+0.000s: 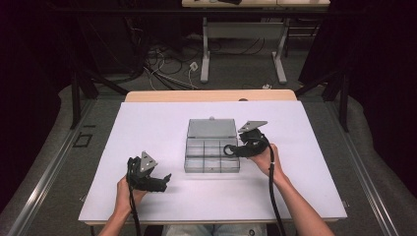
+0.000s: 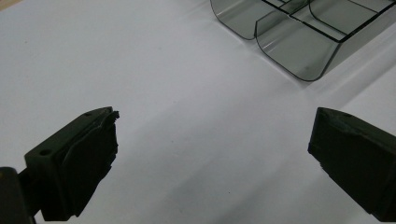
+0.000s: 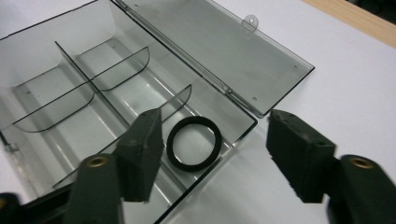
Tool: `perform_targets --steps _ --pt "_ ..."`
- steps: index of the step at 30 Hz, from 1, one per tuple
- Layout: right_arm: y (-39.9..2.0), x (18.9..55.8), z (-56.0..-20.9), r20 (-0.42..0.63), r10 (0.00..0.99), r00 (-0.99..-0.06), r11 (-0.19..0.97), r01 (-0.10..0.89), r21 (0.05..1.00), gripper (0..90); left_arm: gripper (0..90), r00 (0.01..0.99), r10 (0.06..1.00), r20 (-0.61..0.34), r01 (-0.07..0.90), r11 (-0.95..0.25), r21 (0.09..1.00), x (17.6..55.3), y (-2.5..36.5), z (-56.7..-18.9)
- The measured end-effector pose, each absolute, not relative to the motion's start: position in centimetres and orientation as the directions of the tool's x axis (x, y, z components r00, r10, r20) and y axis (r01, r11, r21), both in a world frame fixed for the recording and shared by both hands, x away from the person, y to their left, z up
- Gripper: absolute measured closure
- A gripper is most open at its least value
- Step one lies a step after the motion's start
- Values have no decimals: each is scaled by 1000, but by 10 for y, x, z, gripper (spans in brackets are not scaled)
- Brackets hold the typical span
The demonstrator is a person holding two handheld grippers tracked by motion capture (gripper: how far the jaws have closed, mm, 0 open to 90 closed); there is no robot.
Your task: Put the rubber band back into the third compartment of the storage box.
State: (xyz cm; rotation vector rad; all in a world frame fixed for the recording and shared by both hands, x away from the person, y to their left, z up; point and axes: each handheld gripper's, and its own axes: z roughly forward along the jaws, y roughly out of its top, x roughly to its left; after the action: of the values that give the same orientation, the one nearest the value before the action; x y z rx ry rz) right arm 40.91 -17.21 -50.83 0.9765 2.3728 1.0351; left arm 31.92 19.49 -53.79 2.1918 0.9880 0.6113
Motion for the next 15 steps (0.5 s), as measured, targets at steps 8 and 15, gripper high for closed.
perform_targets --steps 8,15 --pt "-181 408 -509 -10 720 -693 467 474 747 206 8 608 781 145 478 -506 719 319 195 -538" --pt "-188 408 -508 16 719 -695 452 484 749 145 8 608 779 154 472 -511 718 320 195 -538"
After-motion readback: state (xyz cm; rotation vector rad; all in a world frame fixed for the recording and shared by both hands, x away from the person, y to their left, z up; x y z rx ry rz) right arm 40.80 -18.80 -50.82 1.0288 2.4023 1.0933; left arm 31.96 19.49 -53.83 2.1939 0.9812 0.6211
